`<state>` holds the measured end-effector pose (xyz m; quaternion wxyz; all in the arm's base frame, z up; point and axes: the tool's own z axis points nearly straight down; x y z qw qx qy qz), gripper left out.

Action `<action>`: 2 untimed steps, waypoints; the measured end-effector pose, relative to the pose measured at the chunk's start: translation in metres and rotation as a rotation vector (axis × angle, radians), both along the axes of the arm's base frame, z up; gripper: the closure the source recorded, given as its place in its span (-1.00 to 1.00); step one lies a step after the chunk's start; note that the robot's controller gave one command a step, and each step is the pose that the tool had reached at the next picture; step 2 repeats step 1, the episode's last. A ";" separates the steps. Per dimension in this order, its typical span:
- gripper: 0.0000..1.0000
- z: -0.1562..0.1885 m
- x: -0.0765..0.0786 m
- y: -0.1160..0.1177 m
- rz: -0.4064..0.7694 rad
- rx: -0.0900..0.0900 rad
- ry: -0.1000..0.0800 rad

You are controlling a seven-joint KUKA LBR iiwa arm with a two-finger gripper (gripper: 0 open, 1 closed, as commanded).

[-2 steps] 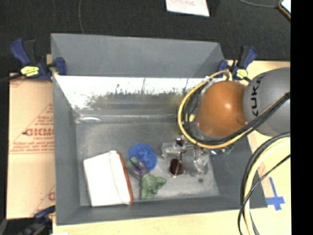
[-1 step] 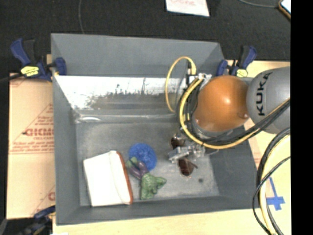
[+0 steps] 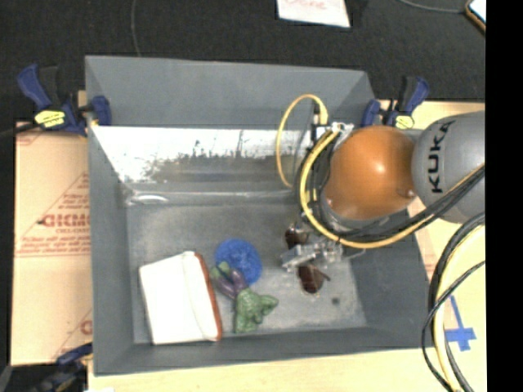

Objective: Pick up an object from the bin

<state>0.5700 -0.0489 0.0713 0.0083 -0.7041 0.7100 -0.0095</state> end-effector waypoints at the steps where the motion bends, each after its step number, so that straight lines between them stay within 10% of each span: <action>1: 1.00 0.028 -0.002 0.000 -0.002 0.001 0.006; 2: 1.00 0.028 -0.002 0.000 -0.002 0.001 0.006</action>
Offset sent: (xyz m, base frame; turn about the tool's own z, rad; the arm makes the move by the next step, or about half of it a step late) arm -0.0022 0.0003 0.0628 0.0009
